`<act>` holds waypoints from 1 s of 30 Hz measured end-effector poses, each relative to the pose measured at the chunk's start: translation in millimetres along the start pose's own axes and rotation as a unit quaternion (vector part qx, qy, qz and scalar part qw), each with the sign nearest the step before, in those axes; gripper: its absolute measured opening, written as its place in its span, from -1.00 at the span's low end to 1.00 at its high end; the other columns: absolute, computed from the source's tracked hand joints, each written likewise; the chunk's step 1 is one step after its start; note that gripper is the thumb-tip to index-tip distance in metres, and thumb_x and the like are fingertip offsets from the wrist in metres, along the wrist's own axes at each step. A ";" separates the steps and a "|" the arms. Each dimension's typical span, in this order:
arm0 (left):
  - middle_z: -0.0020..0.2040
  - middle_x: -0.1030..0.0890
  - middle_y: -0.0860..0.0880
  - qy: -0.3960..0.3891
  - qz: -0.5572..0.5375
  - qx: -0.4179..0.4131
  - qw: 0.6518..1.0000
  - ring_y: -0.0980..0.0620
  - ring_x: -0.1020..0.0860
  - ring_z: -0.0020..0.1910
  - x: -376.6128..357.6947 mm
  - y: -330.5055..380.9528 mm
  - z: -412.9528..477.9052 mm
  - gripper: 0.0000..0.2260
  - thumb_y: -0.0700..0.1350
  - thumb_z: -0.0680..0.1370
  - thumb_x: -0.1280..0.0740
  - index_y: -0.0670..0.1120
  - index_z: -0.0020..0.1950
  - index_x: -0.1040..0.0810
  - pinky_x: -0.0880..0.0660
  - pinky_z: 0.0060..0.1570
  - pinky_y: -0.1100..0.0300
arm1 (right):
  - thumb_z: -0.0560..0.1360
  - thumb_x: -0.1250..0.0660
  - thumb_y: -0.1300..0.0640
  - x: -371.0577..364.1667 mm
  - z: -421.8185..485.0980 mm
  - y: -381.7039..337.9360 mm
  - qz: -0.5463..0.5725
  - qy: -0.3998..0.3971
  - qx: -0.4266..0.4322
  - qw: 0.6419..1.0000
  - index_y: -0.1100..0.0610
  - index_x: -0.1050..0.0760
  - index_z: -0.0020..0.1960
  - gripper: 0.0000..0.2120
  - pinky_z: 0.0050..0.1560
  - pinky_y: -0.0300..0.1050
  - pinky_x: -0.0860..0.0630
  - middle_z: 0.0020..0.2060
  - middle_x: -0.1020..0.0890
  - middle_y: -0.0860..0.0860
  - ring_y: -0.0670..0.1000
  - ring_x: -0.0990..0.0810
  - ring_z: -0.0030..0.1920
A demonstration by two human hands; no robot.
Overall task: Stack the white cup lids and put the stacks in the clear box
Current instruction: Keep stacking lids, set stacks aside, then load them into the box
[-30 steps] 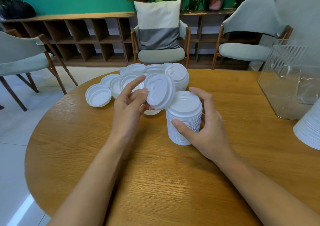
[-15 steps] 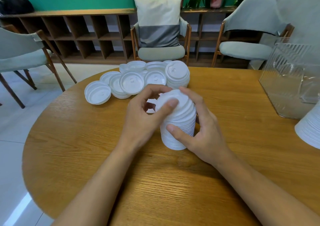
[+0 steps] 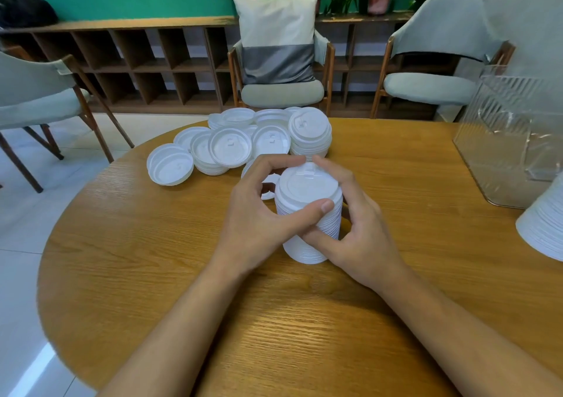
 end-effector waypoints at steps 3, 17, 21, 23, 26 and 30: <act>0.17 -0.68 0.11 0.002 -0.007 0.005 1.000 0.02 -0.62 0.25 2.0 0.4 0.5 -0.51 0.14 0.36 -0.59 0.06 0.25 -0.62 -0.57 0.22 -0.01 | 0.46 -0.57 -0.09 0.0 0.4 -2.0 0.004 -0.001 0.000 1.000 0.00 -0.35 0.54 -0.26 0.27 0.05 -0.58 0.34 -0.56 -0.10 -0.02 -0.56 0.36; 0.20 -0.69 0.08 -0.017 -0.059 -0.002 0.998 0.02 -0.61 0.29 0.6 -2.4 -0.4 -0.46 0.07 0.37 -0.61 0.01 0.32 -0.61 -0.55 0.21 0.12 | 0.46 -0.59 -0.08 -0.3 -0.1 -1.2 0.009 -0.003 -0.003 1.000 -0.03 -0.34 0.55 -0.25 0.29 0.09 -0.58 0.37 -0.54 -0.12 -0.02 -0.54 0.39; 0.24 -0.65 0.08 -0.042 -0.061 0.009 0.997 0.04 -0.59 0.30 -5.4 -6.8 -0.8 -0.43 0.09 0.39 -0.58 0.05 0.37 -0.57 -0.54 0.23 0.16 | 0.44 -0.59 -0.08 -2.4 -0.1 0.3 0.004 -0.021 -0.017 1.000 -0.10 -0.34 0.50 -0.28 0.24 -0.09 -0.58 0.31 -0.56 -0.14 -0.05 -0.57 0.33; 0.23 -0.65 0.10 -0.052 -0.062 0.009 0.997 0.06 -0.59 0.30 -6.3 -8.0 -0.8 -0.39 0.09 0.39 -0.57 0.04 0.41 -0.55 -0.53 0.21 0.22 | 0.41 -0.62 -0.05 -4.5 -0.4 1.7 -0.003 -0.032 -0.026 0.999 -0.15 -0.31 0.49 -0.24 0.20 -0.26 -0.54 0.29 -0.56 -0.19 -0.10 -0.57 0.30; 0.20 -0.67 0.05 -0.050 -0.071 0.004 0.996 0.03 -0.62 0.27 -3.6 -10.1 1.4 -0.33 0.12 0.40 -0.55 -0.02 0.46 -0.50 -0.53 0.23 0.17 | 0.39 -0.63 -0.08 -4.5 -0.7 2.9 -0.014 -0.034 -0.028 0.999 -0.20 -0.29 0.46 -0.23 0.16 -0.30 -0.52 0.28 -0.55 -0.21 -0.13 -0.57 0.28; -0.04 -0.71 0.00 0.054 -0.064 0.032 0.996 0.08 -0.66 0.07 23.3 -28.2 8.1 -0.63 0.17 0.61 -0.33 -0.05 0.24 -0.65 -0.53 0.07 0.15 | 0.37 -0.63 -0.10 1.9 0.1 5.4 -0.026 -0.010 -0.030 0.999 -0.24 -0.29 0.44 -0.24 0.18 -0.20 -0.55 0.27 -0.54 -0.25 -0.14 -0.55 0.28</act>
Point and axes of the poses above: each hand's wrist, its own z-axis towards the middle knuckle, its own x-axis out of the back of the hand, y = z × x, the point moved 10 cm from there along z, towards the middle knuckle
